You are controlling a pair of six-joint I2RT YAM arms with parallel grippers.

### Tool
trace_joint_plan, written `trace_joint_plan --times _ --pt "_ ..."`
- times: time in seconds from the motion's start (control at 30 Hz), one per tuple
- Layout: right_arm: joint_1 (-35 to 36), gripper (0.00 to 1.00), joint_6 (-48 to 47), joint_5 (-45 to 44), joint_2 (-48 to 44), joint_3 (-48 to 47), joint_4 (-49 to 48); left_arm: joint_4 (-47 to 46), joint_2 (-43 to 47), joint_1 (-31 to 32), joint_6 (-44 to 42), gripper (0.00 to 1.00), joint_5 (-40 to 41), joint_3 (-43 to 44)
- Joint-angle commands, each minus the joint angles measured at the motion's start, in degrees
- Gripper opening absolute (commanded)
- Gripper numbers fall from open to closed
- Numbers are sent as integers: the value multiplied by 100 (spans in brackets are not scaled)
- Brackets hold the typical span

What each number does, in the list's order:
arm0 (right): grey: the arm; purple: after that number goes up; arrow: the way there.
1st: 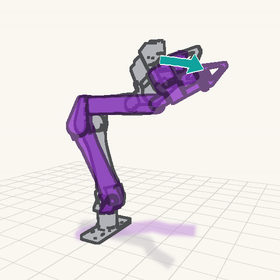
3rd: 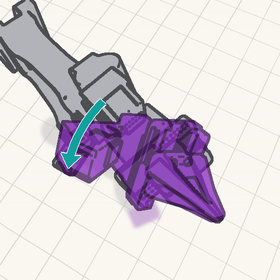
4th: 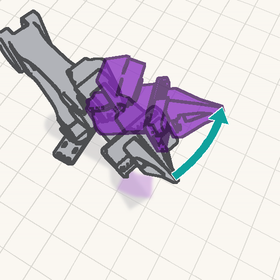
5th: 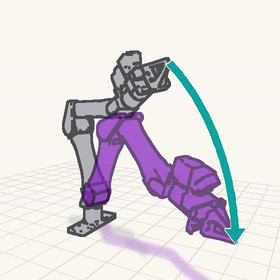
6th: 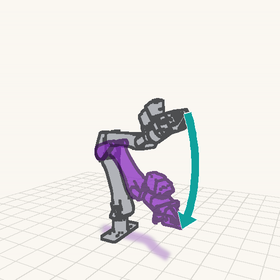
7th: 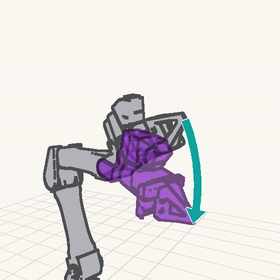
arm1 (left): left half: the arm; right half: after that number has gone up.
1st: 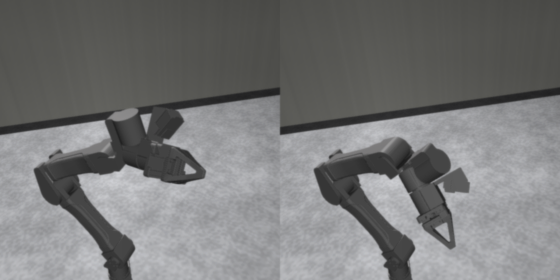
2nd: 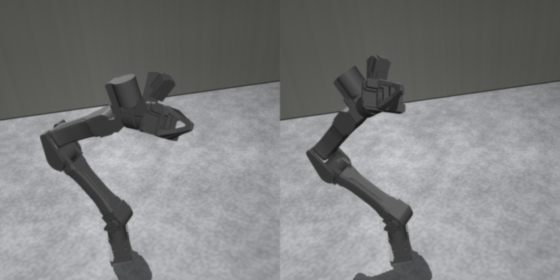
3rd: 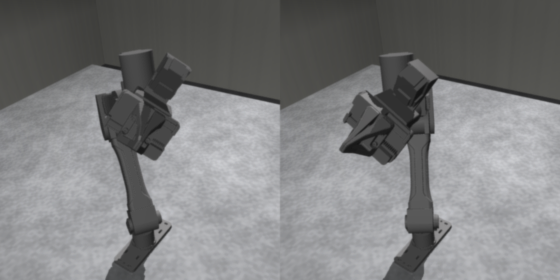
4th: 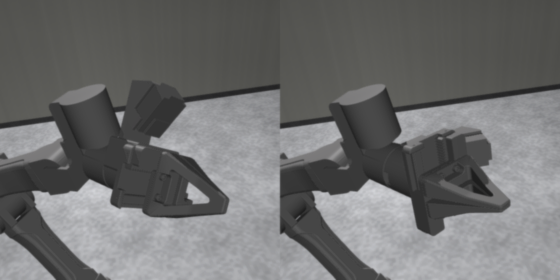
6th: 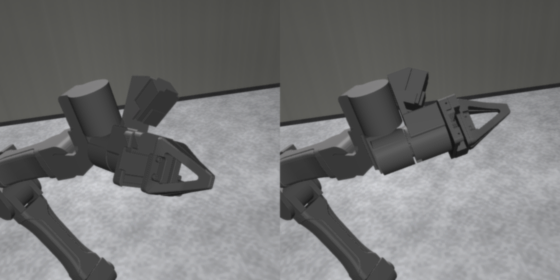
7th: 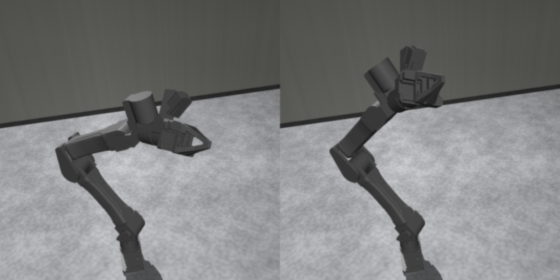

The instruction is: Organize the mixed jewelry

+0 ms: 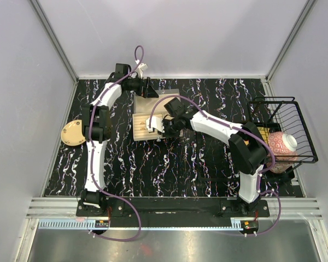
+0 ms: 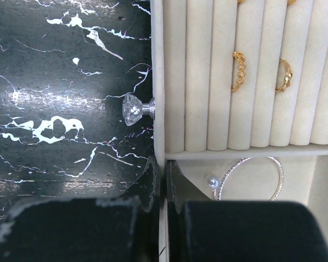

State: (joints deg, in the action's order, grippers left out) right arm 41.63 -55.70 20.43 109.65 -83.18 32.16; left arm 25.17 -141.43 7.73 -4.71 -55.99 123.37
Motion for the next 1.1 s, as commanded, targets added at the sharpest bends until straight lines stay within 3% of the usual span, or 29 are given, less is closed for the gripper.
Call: trace_joint_plan --times 0.0,1.07 --pt "-23 0 121 -232 -400 -23 -413 129 317 36 32 98 -308 91" --pt "126 0 560 -566 -717 451 -852 234 405 18 -100 98 -273 -32"
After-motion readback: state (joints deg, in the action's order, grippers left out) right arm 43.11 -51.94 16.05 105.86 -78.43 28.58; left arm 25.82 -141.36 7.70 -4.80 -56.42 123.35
